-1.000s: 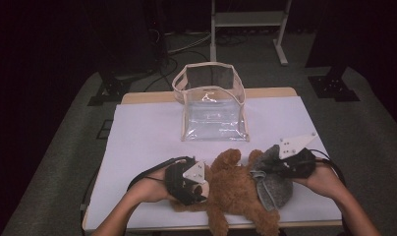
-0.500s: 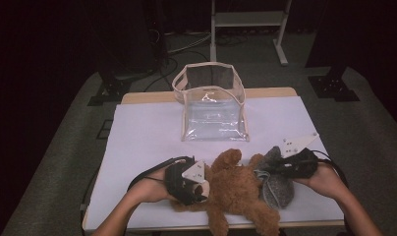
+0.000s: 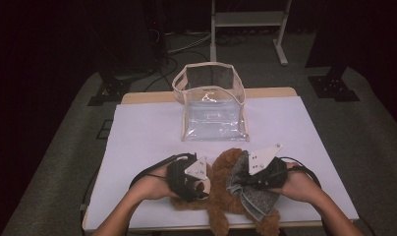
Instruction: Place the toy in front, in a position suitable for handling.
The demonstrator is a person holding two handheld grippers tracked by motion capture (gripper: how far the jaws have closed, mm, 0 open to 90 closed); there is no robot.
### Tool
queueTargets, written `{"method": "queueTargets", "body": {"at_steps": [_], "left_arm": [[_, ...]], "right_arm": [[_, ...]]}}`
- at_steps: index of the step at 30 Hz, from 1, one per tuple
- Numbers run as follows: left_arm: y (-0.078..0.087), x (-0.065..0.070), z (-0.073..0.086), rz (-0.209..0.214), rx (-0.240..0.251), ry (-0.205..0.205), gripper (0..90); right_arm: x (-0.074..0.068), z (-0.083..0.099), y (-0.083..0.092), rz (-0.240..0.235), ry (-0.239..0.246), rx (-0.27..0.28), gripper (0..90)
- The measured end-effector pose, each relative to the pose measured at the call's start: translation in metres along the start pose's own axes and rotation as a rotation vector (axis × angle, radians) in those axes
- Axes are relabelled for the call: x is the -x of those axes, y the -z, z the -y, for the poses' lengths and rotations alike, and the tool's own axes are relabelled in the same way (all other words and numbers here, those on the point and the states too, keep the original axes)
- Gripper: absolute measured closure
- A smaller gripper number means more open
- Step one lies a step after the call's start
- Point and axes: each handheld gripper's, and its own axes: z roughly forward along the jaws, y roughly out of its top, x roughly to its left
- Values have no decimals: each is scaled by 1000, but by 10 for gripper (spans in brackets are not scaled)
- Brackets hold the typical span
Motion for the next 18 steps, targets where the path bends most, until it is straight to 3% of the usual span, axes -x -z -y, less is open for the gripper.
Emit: {"method": "queueTargets", "body": {"at_steps": [5,10,15,18], "left_arm": [[18,-4,6,-27,30,7,380],[33,-8,24,-58,24,37,341],[27,-13,47,-41,4,69,307],[21,-15,53,-30,19,96,310]], "right_arm": [[4,14,0,-2,-45,21,802],[8,18,-1,-4,-61,22,804],[10,24,1,-6,-77,22,804],[11,28,3,-2,-90,18,804]]}}
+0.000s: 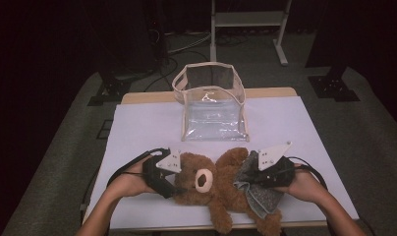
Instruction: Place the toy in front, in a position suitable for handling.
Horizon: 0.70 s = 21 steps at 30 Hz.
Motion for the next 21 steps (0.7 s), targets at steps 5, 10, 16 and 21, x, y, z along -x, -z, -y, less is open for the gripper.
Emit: {"method": "queueTargets", "body": {"at_steps": [5,10,16,21], "left_arm": [[-15,0,0,47,53,34,449],[-27,6,-16,59,65,17,466],[-53,15,-47,91,75,-27,470],[-61,16,-63,47,20,-61,466]], "right_arm": [[5,7,5,19,-20,-13,804],[10,12,20,48,-42,-21,804],[-5,-7,36,58,13,32,805],[-24,-9,17,33,71,-56,805]]}}
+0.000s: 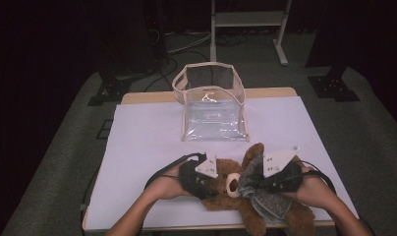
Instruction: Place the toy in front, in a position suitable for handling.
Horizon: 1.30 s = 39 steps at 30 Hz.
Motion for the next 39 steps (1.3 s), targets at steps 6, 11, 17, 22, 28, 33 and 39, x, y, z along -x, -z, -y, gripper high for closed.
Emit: {"method": "queueTargets", "body": {"at_steps": [6,11,17,22,28,33,39], "left_arm": [[5,-2,5,-11,10,7,463],[3,-4,3,-2,2,13,464],[3,-5,3,-14,-15,14,462],[4,-7,3,-18,-2,28,459],[4,-7,0,-25,-3,28,453],[4,-4,2,-13,-11,27,444],[0,-3,5,-6,-13,31,440]], "right_arm": [[0,23,15,35,-46,8,805],[-3,17,14,52,-32,-20,804],[-10,-1,-6,20,17,-19,804],[-12,9,3,29,6,-34,804],[-23,28,20,63,-24,-40,804],[-23,33,17,79,-9,-42,807],[0,35,11,67,-35,-17,809]]}}
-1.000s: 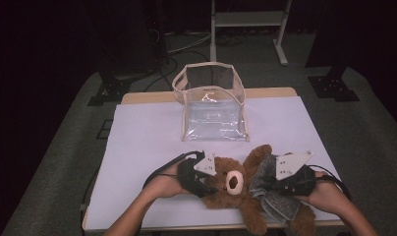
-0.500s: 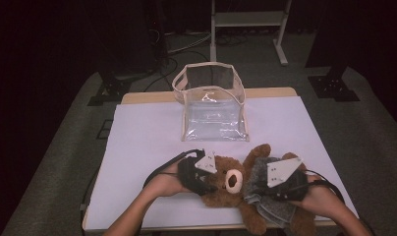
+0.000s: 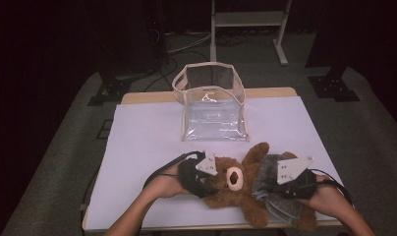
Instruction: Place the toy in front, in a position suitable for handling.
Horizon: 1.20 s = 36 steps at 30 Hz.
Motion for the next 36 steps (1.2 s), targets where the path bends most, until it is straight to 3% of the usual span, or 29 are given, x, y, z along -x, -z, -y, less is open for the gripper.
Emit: {"method": "queueTargets", "body": {"at_steps": [6,9,13,15,20,24,30,33,36], "left_arm": [[-1,0,0,-1,3,11,434],[-2,-1,1,-6,8,28,435],[-2,-4,1,-22,8,52,444],[-2,-5,0,-26,7,54,445],[-1,-7,0,-41,-6,65,443],[-1,-7,2,-44,6,71,439],[0,-8,0,-41,11,78,439],[0,-8,-2,-41,4,70,440],[0,-8,-1,-40,3,69,440]], "right_arm": [[21,-5,-7,-28,-9,-6,809],[24,-7,-7,-39,-20,-1,808],[16,-19,0,-42,-29,30,807],[6,-30,-3,-32,5,13,807],[-19,-47,-23,-81,76,-20,807],[-24,-36,-30,-90,72,-62,807],[-29,-12,-18,-93,30,-82,807],[-29,-15,-15,-92,32,-77,807],[-30,-29,-18,-88,54,-51,807]]}}
